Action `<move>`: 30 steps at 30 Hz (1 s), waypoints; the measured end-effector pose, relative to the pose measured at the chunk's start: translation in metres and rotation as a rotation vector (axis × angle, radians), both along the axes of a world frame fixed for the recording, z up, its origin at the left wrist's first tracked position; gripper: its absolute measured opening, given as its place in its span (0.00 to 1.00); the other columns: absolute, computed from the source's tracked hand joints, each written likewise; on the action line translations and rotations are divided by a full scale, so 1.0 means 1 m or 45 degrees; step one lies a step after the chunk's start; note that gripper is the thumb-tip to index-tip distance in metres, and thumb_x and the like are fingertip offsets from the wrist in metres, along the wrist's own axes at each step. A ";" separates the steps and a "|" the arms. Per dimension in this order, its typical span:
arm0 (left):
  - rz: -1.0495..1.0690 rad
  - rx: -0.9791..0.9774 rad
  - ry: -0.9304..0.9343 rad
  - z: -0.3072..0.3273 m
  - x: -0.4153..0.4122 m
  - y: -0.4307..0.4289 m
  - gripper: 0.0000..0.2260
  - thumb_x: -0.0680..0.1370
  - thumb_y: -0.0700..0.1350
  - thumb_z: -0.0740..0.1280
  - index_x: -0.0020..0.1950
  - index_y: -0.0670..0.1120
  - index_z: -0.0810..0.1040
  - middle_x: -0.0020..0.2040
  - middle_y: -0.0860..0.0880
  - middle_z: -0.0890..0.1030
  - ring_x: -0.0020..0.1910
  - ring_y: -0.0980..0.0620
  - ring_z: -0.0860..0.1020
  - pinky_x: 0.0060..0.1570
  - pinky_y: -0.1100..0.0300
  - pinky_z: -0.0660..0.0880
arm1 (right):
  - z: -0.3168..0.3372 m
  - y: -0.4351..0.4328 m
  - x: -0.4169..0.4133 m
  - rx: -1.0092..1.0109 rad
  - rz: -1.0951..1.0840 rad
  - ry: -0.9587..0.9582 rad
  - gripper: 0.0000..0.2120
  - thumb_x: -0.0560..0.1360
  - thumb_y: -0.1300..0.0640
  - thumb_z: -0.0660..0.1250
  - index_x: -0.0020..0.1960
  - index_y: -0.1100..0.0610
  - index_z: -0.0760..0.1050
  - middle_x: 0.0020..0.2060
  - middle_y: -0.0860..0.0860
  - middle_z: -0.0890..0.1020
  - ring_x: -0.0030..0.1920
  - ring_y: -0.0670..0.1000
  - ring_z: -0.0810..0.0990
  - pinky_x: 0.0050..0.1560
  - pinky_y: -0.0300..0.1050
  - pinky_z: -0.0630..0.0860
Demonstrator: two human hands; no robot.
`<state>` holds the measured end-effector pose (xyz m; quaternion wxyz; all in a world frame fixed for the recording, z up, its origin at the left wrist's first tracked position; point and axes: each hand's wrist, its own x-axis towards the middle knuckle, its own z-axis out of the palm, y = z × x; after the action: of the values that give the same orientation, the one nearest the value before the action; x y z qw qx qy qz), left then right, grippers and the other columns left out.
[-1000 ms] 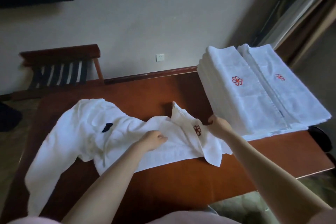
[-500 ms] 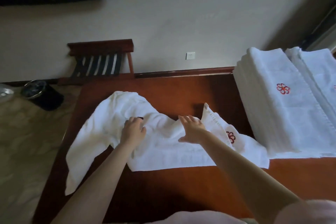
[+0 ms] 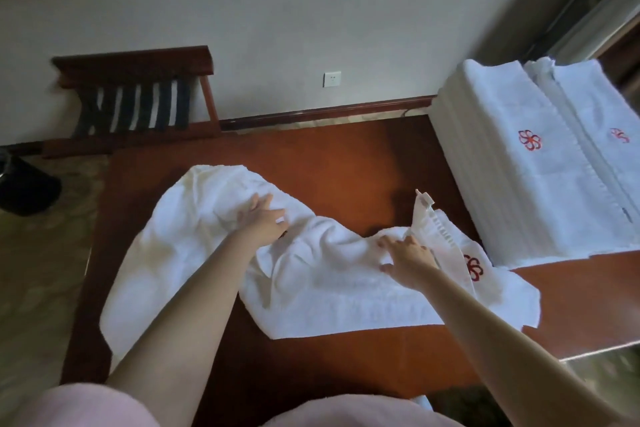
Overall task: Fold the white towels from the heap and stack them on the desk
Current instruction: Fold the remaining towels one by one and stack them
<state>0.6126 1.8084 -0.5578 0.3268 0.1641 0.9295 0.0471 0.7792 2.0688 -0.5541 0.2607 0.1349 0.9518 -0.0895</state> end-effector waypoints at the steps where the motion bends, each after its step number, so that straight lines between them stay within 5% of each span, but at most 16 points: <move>1: 0.000 -0.007 -0.019 -0.002 -0.004 0.002 0.18 0.82 0.53 0.50 0.70 0.60 0.68 0.79 0.53 0.41 0.76 0.49 0.35 0.71 0.41 0.51 | 0.000 0.001 0.002 0.015 -0.019 0.006 0.24 0.78 0.47 0.64 0.71 0.47 0.62 0.64 0.52 0.74 0.66 0.56 0.69 0.61 0.55 0.69; 7: 0.132 -0.011 0.097 -0.009 -0.039 -0.018 0.19 0.83 0.53 0.47 0.75 0.57 0.60 0.79 0.51 0.40 0.76 0.46 0.36 0.72 0.37 0.51 | 0.004 -0.032 -0.019 -0.040 0.141 0.275 0.27 0.75 0.55 0.61 0.73 0.50 0.61 0.66 0.50 0.69 0.65 0.54 0.67 0.64 0.48 0.65; 10: 0.200 0.022 0.190 -0.015 -0.055 -0.041 0.19 0.83 0.53 0.49 0.73 0.57 0.64 0.79 0.51 0.45 0.77 0.46 0.40 0.71 0.37 0.52 | 0.004 -0.059 -0.037 -0.223 0.228 0.335 0.30 0.75 0.48 0.63 0.75 0.47 0.58 0.69 0.49 0.66 0.68 0.53 0.65 0.67 0.49 0.63; 14: 0.221 0.040 0.266 -0.018 -0.061 -0.061 0.18 0.83 0.53 0.51 0.72 0.55 0.66 0.79 0.50 0.48 0.78 0.45 0.43 0.72 0.40 0.52 | -0.006 -0.096 -0.056 -0.242 0.473 0.262 0.34 0.76 0.37 0.61 0.77 0.45 0.53 0.77 0.50 0.56 0.77 0.51 0.50 0.76 0.54 0.47; 17: 0.224 0.073 0.437 -0.016 -0.051 -0.063 0.17 0.81 0.53 0.56 0.67 0.49 0.72 0.75 0.45 0.60 0.73 0.42 0.57 0.67 0.47 0.61 | -0.015 -0.120 -0.069 -0.171 0.649 0.174 0.28 0.79 0.40 0.56 0.75 0.50 0.60 0.76 0.49 0.60 0.77 0.51 0.48 0.77 0.53 0.40; 19: 0.236 0.260 0.621 -0.015 -0.038 -0.062 0.13 0.79 0.49 0.61 0.60 0.45 0.77 0.65 0.45 0.71 0.63 0.44 0.68 0.58 0.51 0.68 | -0.016 -0.130 -0.078 -0.140 0.714 0.135 0.22 0.80 0.45 0.59 0.70 0.53 0.68 0.69 0.51 0.70 0.73 0.54 0.60 0.76 0.51 0.49; 22: 0.376 0.632 0.445 -0.013 -0.015 -0.054 0.10 0.78 0.50 0.64 0.52 0.46 0.79 0.53 0.50 0.77 0.52 0.52 0.75 0.51 0.59 0.72 | -0.002 -0.123 -0.097 -0.477 0.382 0.189 0.09 0.75 0.49 0.67 0.49 0.54 0.75 0.45 0.51 0.79 0.50 0.53 0.77 0.50 0.45 0.68; 25: 0.724 0.886 -0.200 -0.002 0.006 -0.036 0.14 0.72 0.65 0.65 0.45 0.57 0.79 0.43 0.59 0.79 0.45 0.58 0.77 0.43 0.64 0.71 | 0.021 -0.085 -0.114 -0.870 -0.106 0.302 0.15 0.73 0.52 0.72 0.34 0.52 0.68 0.30 0.47 0.71 0.32 0.46 0.68 0.33 0.40 0.63; 27: 0.823 0.877 -0.465 -0.005 0.012 -0.026 0.23 0.64 0.73 0.66 0.51 0.61 0.78 0.46 0.60 0.80 0.45 0.57 0.78 0.40 0.65 0.71 | 0.033 -0.057 -0.119 -1.084 -0.446 0.415 0.17 0.73 0.52 0.72 0.34 0.54 0.66 0.30 0.49 0.69 0.32 0.47 0.66 0.33 0.41 0.62; 30: 0.759 0.811 -0.522 -0.014 0.020 -0.006 0.43 0.58 0.73 0.72 0.68 0.55 0.71 0.63 0.59 0.74 0.60 0.55 0.75 0.53 0.60 0.73 | 0.043 -0.012 -0.119 -1.192 -0.768 0.541 0.15 0.75 0.51 0.70 0.40 0.59 0.68 0.36 0.54 0.68 0.37 0.51 0.66 0.37 0.47 0.63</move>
<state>0.6325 1.8022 -0.5717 0.4091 -0.0300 0.7918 0.4525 0.6599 2.0569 -0.5114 0.0594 0.2491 0.7621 -0.5947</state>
